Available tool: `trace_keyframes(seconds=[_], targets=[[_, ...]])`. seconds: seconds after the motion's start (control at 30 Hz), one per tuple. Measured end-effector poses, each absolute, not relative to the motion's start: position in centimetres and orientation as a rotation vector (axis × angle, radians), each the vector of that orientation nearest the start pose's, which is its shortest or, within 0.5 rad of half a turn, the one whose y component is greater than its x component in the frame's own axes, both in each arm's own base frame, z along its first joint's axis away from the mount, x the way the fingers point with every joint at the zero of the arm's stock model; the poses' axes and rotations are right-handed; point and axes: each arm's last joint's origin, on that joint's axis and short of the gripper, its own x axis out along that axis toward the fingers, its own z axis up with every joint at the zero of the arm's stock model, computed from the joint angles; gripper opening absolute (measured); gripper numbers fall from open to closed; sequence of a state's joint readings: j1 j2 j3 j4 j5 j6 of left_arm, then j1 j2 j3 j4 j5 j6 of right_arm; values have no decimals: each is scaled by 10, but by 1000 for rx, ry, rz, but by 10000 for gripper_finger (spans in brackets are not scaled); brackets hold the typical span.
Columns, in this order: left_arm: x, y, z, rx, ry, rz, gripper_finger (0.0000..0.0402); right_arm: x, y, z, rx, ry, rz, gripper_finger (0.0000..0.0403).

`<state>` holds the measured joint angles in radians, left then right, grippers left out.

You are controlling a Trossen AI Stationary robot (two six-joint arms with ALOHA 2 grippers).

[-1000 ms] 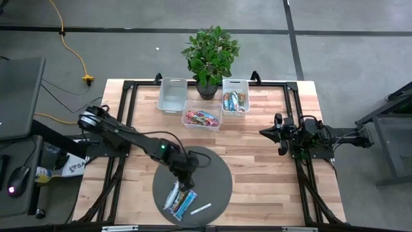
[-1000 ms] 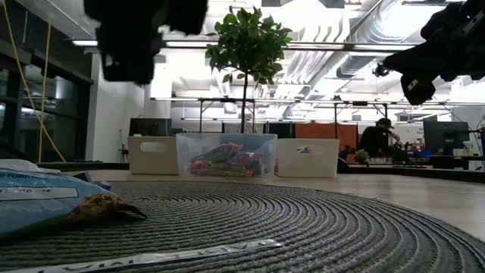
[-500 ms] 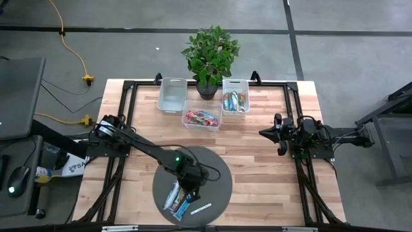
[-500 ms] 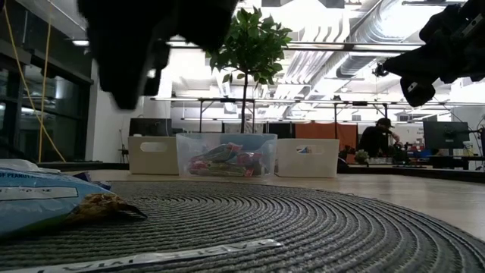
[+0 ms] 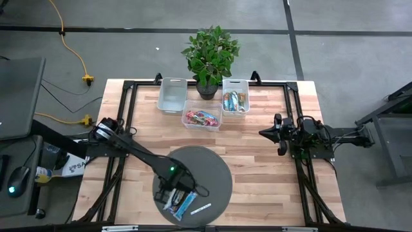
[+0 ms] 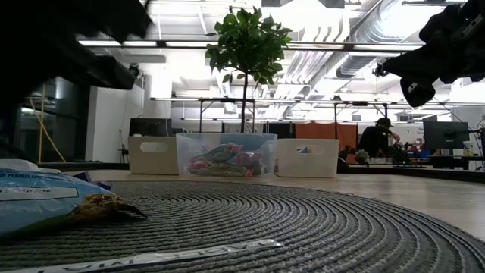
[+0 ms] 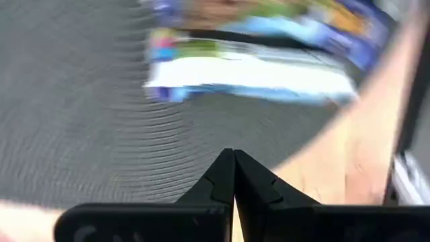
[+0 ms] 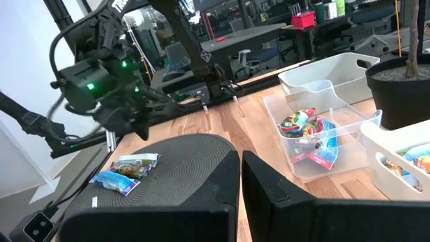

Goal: Pick and place Granola Bars by type
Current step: Put the blue granola bar into the gray bin

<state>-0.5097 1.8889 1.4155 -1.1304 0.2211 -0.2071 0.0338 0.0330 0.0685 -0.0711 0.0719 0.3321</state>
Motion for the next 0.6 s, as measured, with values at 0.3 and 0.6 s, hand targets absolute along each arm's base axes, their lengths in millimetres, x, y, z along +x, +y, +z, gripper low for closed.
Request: trace_keyframes(seconds=[0.3,0.6], targets=[[289,-184,207,382,1471,-1066,1,95,1,177,330,29,-44,0],[300,-187,206,557,1294,-1088,1,95,1,177,330,29,-44,0]])
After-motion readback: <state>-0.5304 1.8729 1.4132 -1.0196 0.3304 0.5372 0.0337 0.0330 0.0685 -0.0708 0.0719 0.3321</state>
